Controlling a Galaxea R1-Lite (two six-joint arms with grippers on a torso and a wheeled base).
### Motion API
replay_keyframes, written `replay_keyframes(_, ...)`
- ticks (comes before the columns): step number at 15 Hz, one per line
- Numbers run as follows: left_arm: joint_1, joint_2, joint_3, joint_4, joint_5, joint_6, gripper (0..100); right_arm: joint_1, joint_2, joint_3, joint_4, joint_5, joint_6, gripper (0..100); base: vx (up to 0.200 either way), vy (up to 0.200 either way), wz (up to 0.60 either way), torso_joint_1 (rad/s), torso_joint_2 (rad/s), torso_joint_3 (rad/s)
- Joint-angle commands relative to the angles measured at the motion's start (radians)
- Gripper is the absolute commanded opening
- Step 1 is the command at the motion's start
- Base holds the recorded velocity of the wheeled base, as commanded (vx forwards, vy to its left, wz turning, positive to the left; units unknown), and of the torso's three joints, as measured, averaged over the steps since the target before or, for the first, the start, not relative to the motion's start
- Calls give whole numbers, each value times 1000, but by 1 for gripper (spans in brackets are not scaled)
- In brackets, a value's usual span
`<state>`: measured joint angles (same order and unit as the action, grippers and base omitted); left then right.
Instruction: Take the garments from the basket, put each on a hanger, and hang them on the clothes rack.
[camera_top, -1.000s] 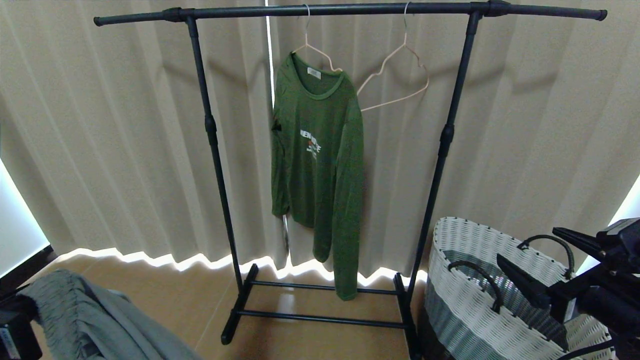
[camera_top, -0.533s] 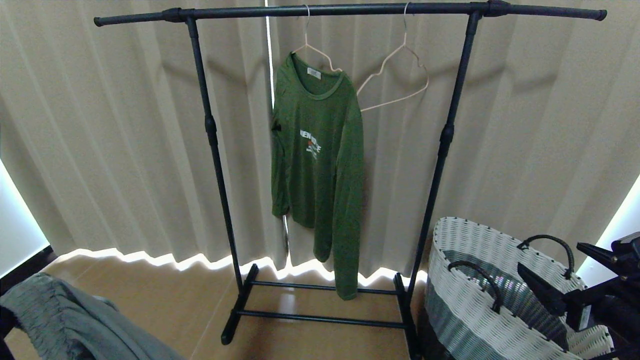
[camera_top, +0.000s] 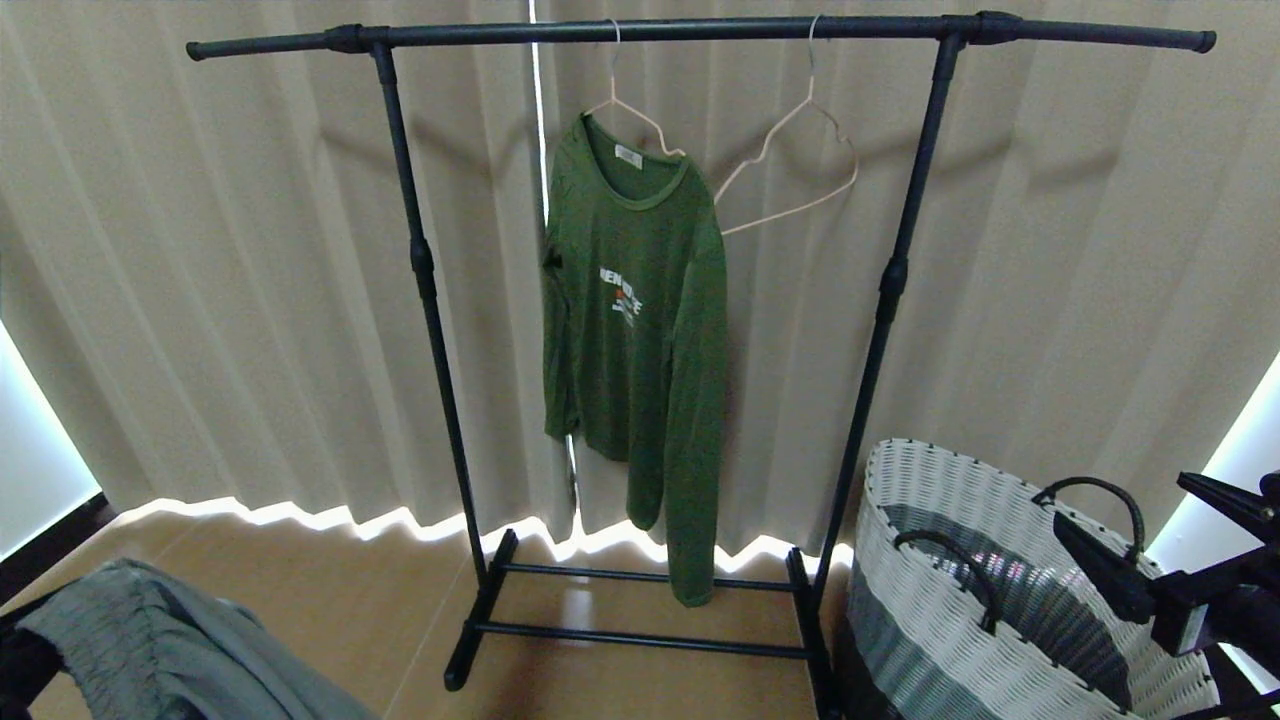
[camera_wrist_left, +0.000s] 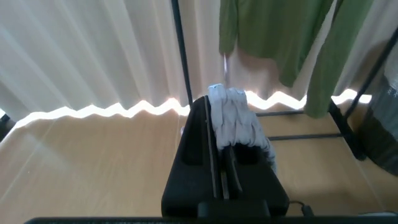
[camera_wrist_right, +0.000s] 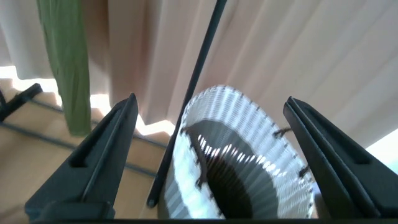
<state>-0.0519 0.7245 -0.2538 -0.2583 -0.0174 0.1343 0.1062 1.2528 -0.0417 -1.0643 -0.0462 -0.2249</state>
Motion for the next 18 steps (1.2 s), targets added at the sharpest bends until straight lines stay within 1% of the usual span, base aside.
replay_keyframes(1, -36, 16, 5, -7, 1, 1, 0, 1, -1, -1, -2, 0, -1, 100, 0, 0, 0, 36, -286, -286)
replay_keyframes(4, -59, 13, 19, -10, -1, 2, 0, 1, -6, -1, -2, 0, -1, 100, 0, 0, 0, 165, -541, -284)
replay_keyframes(6, -120, 16, 22, -10, -1, 2, 0, 6, -1, 2, 0, 2, -2, 100, 0, 0, 0, 190, -478, -288)
replay_keyframes(7, -131, 16, 22, -10, 1, -1, 0, 7, -3, 2, 0, 2, -2, 100, 0, 0, 0, 178, -461, -286)
replay_keyframes(10, -129, 12, 25, -10, 1, -1, 0, 6, -6, 8, 0, 0, -37, 100, 0, 0, 0, 196, -460, -285)
replay_keyframes(13, -132, -7, 41, -10, -1, 1, 0, 6, -16, 9, 1, 0, -40, 100, 0, 0, 0, 207, -473, -273)
replay_keyframes(14, -146, -22, 54, -10, -2, 1, 0, 6, -16, 8, 1, 0, -42, 100, 0, 0, 0, 207, -491, -276)
replay_keyframes(18, -161, -22, 45, -15, -1, -1, 0, 6, -15, 3, 1, 0, -42, 100, 0, 0, 0, 210, -472, -264)
